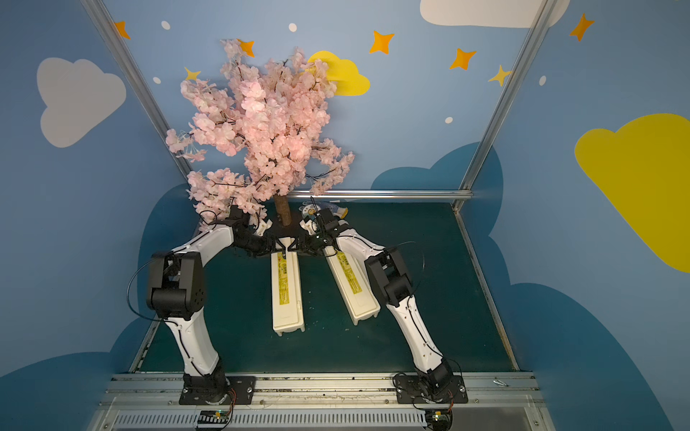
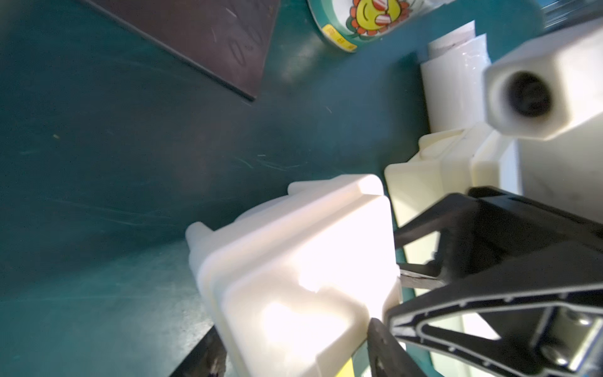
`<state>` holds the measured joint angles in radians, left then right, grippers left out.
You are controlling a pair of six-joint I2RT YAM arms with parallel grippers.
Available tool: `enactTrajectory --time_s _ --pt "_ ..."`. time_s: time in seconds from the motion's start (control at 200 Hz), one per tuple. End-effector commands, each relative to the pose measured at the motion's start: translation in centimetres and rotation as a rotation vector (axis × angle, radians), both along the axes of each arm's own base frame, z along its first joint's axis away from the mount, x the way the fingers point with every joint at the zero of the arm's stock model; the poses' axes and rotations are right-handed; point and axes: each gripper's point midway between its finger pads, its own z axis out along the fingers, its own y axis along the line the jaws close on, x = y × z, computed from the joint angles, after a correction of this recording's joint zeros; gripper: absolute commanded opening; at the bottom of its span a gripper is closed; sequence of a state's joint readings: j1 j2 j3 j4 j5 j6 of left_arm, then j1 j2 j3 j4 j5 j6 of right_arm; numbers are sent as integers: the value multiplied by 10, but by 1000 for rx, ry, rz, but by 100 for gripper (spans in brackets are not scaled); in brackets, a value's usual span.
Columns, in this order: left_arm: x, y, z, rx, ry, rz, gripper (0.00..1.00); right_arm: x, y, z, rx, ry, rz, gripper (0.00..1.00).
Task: Put plastic wrap rolls into dispensers
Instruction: Close the lid on the plastic wrap cutting box.
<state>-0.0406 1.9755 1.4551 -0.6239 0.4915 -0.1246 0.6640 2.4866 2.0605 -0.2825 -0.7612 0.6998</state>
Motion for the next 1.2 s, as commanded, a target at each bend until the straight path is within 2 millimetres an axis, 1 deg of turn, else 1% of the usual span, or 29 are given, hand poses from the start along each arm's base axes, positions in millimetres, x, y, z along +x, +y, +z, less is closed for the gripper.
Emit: enactTrajectory --time_s 0.0,0.13,0.205,0.24,0.315,0.401,0.436,0.511,0.651,0.791,0.836,0.886,0.991,1.041,1.101,1.121,1.126,1.141,1.191 --pt "-78 -39 -69 55 311 -135 68 -18 23 -40 -60 -36 40 35" --pt "-75 -38 -70 57 311 -122 69 -23 20 -50 -108 -14 57 29" --pt "-73 -37 -71 55 313 -104 69 -28 19 -54 -122 -9 73 20" --pt "-72 -36 -71 51 313 -93 69 -29 19 -54 -120 -4 80 19" --pt "-69 -36 -72 19 304 -59 69 -32 19 -52 -118 -6 88 22" --pt "-64 -35 -72 -32 297 -21 67 -31 14 -45 -127 -23 89 32" --pt "-63 -35 -74 -49 301 -8 66 -31 13 -42 -131 -31 90 34" --pt "-62 -36 -76 -71 303 11 66 -31 9 -42 -156 -35 96 36" --pt "-68 -26 -91 -110 397 117 66 -31 1 -43 -214 -38 107 38" --pt "-69 -31 -92 -137 413 125 67 -30 -8 -40 -280 -65 116 41" --pt "-67 -33 -91 -151 415 131 67 -26 -11 -34 -290 -86 113 44" --pt "-62 -36 -85 -171 394 138 70 -22 -14 -24 -293 -117 107 48" --pt "-48 -40 -63 -205 310 137 73 -11 -16 6 -290 -232 91 56" --pt "-41 -40 -53 -208 280 128 74 -6 -16 24 -278 -293 87 60" --pt "-35 -41 -43 -211 252 112 75 1 -18 44 -280 -364 65 64" --pt "-32 -41 -40 -213 242 109 76 2 -19 48 -279 -378 61 66" --pt "-32 -41 -40 -213 241 109 76 3 -19 51 -278 -389 57 71" --pt "-31 -41 -38 -212 236 106 77 5 -20 55 -282 -401 49 79" --pt "-26 -42 -32 -216 211 98 79 11 -24 66 -290 -440 23 82"
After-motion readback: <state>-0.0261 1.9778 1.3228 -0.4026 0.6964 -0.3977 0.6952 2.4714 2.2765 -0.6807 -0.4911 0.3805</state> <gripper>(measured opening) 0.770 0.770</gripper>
